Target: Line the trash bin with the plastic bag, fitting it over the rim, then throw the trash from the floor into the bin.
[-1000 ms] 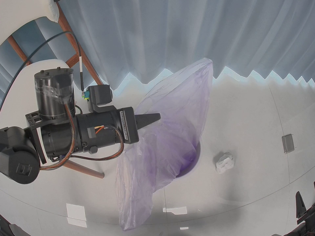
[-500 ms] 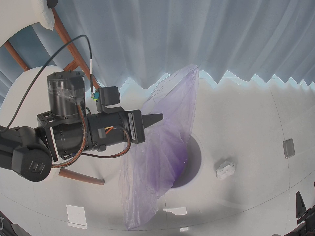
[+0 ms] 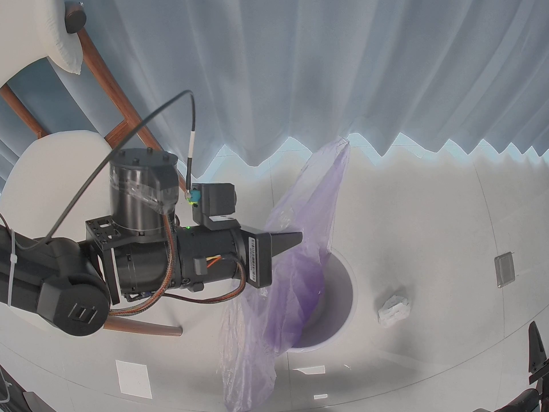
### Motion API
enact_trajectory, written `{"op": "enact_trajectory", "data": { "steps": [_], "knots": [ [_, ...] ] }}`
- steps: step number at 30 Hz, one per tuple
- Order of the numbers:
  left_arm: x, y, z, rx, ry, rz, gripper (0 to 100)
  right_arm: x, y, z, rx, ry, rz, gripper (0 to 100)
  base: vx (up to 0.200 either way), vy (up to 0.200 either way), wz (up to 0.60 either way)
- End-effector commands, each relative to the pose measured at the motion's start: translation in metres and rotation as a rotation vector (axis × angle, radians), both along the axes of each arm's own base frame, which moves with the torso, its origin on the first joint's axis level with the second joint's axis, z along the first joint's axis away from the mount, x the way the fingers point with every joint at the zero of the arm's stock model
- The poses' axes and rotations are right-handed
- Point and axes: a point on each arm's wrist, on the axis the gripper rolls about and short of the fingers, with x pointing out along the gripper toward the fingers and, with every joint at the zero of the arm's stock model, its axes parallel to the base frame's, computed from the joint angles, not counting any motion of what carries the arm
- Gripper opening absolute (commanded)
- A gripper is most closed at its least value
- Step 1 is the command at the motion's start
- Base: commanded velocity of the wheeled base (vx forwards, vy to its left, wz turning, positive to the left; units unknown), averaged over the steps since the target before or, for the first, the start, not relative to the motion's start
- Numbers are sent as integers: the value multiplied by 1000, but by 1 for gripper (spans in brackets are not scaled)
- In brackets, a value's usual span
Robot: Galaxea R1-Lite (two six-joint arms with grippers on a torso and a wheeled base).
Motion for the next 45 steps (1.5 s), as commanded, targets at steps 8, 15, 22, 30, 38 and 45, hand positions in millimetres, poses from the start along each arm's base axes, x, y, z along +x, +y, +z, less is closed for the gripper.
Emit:
{"op": "enact_trajectory", "data": {
  "steps": [8,15,22,30,38,45],
  "knots": [
    [-11,3,-26,125,-5,-46,0,80,13,64,332,392,247,100,0,0,0],
    [-11,10,-32,168,20,17,0,152,30,54,316,620,298,100,0,0,0],
    [-11,11,-35,177,29,22,0,200,40,18,226,738,332,100,0,0,0],
    [-7,10,-42,222,53,71,0,239,55,-4,142,690,383,100,0,0,0],
    [15,0,-40,207,40,93,0,263,67,-10,131,607,414,100,0,0,0],
    [34,-15,-45,201,35,99,0,223,80,-33,92,738,501,100,0,0,0]
  ]
}}
